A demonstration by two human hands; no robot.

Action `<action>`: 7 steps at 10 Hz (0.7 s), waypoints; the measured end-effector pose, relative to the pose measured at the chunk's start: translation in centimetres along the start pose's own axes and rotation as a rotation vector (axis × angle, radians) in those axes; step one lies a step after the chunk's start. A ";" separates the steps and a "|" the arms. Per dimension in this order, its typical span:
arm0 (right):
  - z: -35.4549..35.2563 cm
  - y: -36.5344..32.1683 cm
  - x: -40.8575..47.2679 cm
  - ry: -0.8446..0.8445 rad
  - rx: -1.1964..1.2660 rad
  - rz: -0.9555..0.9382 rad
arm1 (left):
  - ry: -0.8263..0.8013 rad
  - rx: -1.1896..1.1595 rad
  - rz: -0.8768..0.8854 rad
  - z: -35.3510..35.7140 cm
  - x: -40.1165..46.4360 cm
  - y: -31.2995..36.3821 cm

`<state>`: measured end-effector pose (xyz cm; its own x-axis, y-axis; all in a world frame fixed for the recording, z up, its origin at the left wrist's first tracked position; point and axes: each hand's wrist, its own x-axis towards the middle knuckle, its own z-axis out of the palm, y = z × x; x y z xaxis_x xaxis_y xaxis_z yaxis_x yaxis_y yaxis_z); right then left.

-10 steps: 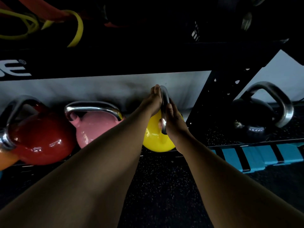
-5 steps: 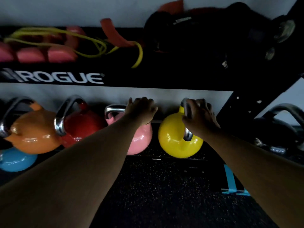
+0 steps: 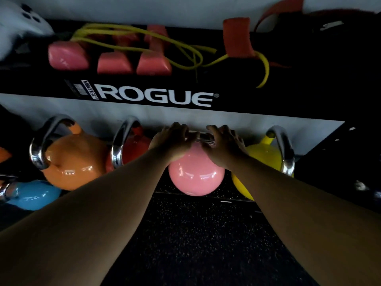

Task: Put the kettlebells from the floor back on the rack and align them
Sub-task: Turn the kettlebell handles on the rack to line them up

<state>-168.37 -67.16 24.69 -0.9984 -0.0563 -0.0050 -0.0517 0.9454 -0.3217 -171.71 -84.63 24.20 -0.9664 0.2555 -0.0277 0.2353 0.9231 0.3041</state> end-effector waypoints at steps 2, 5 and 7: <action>1.7 -0.5 0.7 -0.072 0.112 0.055 | 0.046 -0.352 -0.130 2.1 -1.0 -1.2; 3.1 -2.0 0.3 0.008 0.263 0.283 | 0.095 -0.833 -0.167 3.8 0.3 -0.7; 2.0 -0.8 -0.6 0.023 0.795 0.427 | 0.200 -1.024 -0.304 5.5 0.3 0.8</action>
<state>-167.70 -68.49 23.03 -0.9298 0.2631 -0.2575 0.3457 0.3832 -0.8565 -171.25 -82.22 19.23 -0.9909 -0.0802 -0.1081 -0.1244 0.2385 0.9631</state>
